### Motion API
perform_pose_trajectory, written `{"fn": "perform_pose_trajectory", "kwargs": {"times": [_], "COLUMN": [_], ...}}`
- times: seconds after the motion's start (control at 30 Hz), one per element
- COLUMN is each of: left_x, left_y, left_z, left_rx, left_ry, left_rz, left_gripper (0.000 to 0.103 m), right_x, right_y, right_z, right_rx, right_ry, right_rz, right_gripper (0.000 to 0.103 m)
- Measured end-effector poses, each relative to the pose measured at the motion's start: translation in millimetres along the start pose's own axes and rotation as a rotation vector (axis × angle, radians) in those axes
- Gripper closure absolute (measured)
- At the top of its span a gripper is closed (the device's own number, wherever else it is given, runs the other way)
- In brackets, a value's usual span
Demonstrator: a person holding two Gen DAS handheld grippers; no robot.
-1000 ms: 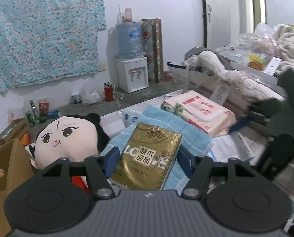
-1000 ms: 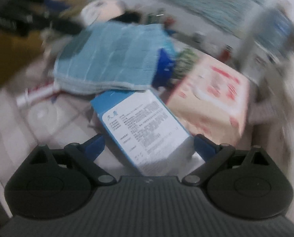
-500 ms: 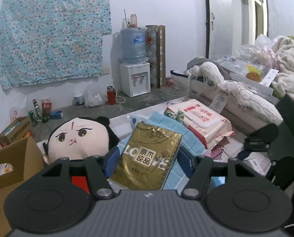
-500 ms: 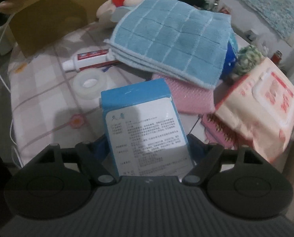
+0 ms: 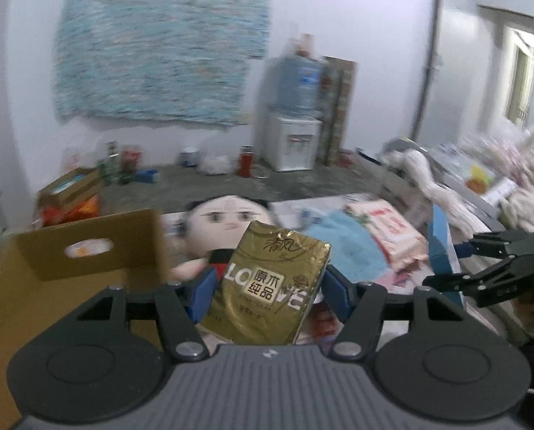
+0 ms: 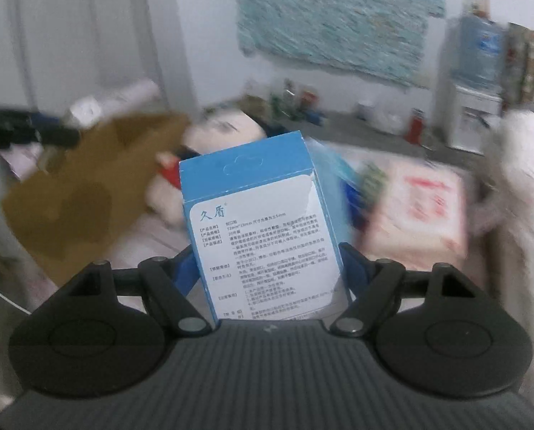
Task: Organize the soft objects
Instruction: 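Carry both held items over the cardboard box and lower them inside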
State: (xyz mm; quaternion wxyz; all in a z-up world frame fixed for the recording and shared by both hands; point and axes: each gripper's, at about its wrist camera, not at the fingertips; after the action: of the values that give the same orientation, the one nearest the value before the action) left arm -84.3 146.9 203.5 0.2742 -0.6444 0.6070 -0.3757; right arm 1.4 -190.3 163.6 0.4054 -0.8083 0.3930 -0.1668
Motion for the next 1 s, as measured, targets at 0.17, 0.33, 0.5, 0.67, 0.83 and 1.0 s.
{"fn": "perform_pose_trajectory", "kwargs": {"times": [0.17,0.33,0.5,0.67,0.83,1.0], "left_x": [-47.5,-99.7,-153.0,-185.1,-193.0,-201.6], "left_y": [-11.6,-32.5,-53.7,-53.6,-30.9,-8.9], "left_z": [-47.0,-48.1,5.8,64.6,110.5,143.7], "left_rx": [0.036,0.018,-0.052,-0.111,-0.131,-0.195], "left_ry": [-0.164,-0.302,-0.345,-0.430,-0.490,-0.473], "left_rz": [-0.050,-0.044,-0.078,0.016,0.105,0.065], "left_gripper": [0.038,0.038,0.038,0.038,0.038,0.039], "right_x": [-34.9,-76.2,-124.0,-165.0,-197.4,-220.6], "right_y": [-50.2,-109.8,-168.1,-197.0,-190.5,-179.5], "right_z": [21.5,57.6,116.5,200.2,280.7,334.1], "right_rx": [0.035,0.060,0.023,-0.105,-0.227,-0.285], "right_ry": [-0.208,-0.397,-0.434,-0.391,-0.336,-0.217], "right_rz": [0.099,0.185,0.267,0.373,0.492,0.536], "right_gripper": [0.025,0.025,0.025,0.025,0.025,0.025]}}
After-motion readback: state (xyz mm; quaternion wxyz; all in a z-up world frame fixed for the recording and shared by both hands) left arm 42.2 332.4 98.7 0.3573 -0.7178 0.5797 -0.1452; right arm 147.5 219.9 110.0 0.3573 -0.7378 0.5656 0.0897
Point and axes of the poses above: each gripper's, at about its wrist camera, not at the fingertips, and z roughly the way its jaws point, x to its right, y to its underside, and after that the axes turned 6 degrees about -z, right-handed
